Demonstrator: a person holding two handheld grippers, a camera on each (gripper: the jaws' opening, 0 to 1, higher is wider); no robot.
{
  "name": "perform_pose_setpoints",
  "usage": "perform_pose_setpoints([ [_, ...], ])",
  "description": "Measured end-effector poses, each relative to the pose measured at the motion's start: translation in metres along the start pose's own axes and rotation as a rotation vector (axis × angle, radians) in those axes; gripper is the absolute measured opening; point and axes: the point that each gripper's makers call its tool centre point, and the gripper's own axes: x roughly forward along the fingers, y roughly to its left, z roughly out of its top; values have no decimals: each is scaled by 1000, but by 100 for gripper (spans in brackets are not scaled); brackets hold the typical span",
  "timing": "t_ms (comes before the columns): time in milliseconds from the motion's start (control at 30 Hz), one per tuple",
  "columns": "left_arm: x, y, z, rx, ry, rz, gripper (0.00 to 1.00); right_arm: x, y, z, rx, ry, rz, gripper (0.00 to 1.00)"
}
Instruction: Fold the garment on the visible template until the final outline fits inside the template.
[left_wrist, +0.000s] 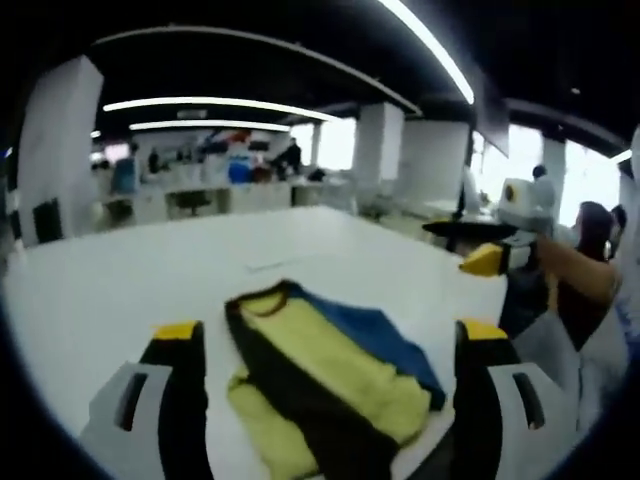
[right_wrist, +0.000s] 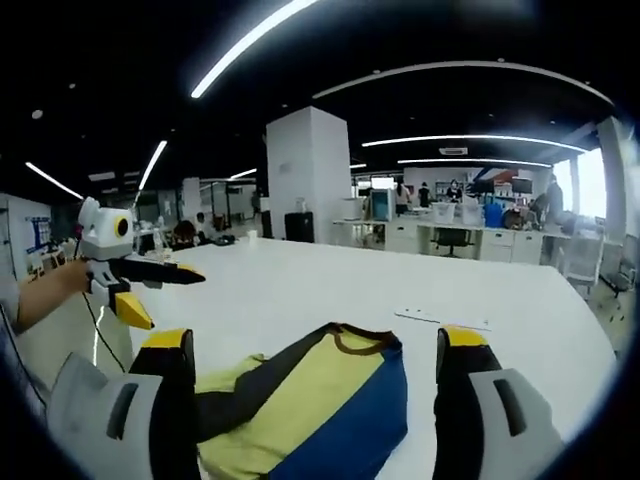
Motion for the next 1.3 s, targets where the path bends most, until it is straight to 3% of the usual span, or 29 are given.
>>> perform_pose_setpoints([
  [167,-18,-4,-19,-26,23,34,99,-28,4,-9,25,-3,-55,100],
  [433,-38,-5,-65,-90,133,60,93,-53,0,-25,114,4,-116,100],
  [567,-44,-7,-81,-112,178,54,77,-62,2,-21,114,-9,-140,100],
  [667,-46,-6,-94,-129,214,51,72,-66,2,-16,104,-22,-154,100],
  [867,-53,0,-117,-216,271,51,54,-68,-8,-4,90,-59,-183,100],
  [1033,-60,1,-146,-134,404,66,37,-64,-8,-3,80,-64,-188,100],
  [1267,-59,-4,-170,-157,467,27,22,-60,-6,-3,78,-67,-180,100],
  [1300,-60,-4,-176,-146,502,23,20,-60,-6,-2,82,-70,-176,100],
])
